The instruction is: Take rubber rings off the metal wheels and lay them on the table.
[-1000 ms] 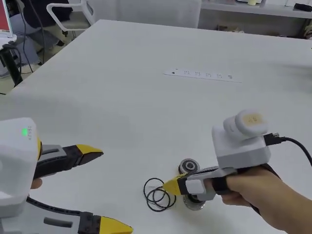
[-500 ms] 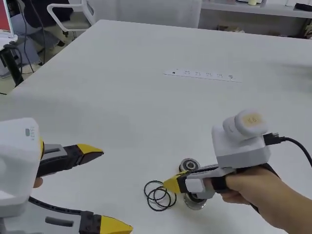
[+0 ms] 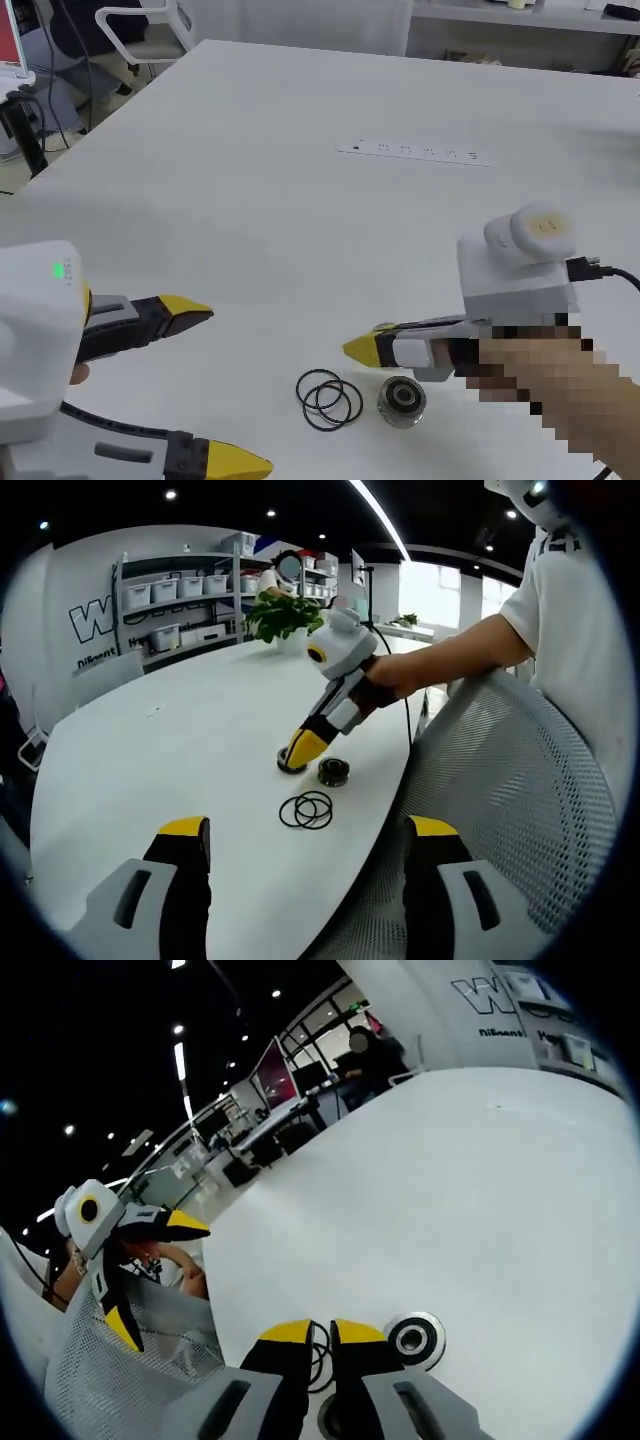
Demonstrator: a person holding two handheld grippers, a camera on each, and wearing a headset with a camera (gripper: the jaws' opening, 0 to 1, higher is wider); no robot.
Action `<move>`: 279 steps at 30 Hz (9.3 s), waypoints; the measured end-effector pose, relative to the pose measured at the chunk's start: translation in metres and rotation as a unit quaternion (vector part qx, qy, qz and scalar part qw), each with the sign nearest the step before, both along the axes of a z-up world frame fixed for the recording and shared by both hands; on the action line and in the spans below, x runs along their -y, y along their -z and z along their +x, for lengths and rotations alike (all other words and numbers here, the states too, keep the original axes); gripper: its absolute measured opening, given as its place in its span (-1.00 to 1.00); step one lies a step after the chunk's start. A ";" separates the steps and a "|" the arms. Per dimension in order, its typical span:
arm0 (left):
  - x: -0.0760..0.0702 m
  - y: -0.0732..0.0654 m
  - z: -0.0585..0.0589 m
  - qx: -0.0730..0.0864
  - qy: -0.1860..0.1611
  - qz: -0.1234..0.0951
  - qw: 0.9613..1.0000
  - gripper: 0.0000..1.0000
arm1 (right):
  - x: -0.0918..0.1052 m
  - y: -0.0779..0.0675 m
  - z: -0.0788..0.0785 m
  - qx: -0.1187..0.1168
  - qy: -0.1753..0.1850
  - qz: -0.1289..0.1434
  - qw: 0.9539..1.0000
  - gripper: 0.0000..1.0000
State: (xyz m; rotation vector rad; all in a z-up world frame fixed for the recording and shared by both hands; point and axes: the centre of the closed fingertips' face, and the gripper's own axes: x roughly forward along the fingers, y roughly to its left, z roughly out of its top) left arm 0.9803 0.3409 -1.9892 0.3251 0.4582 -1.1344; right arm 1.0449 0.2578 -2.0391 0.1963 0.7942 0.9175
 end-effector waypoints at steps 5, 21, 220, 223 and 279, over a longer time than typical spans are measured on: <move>0.000 -0.001 0.000 0.000 -0.001 -0.002 1.000 0.53 | 0.010 -0.019 0.012 0.020 0.029 0.021 0.999 -0.91; 0.000 -0.001 0.000 0.000 -0.001 -0.005 1.000 0.53 | 0.035 -0.044 0.020 0.051 0.071 0.036 0.996 -0.88; 0.136 0.069 0.086 0.014 0.099 -0.003 0.995 -0.85 | 0.066 0.041 0.016 0.017 0.039 -0.107 0.993 -1.00; 0.136 0.069 0.085 0.015 0.099 -0.003 0.995 -0.85 | 0.068 0.040 0.017 0.008 0.048 -0.096 0.994 -1.00; 0.138 0.069 0.084 0.020 0.102 -0.012 0.995 -0.85 | 0.057 0.019 0.016 0.028 0.039 -0.085 0.995 -1.00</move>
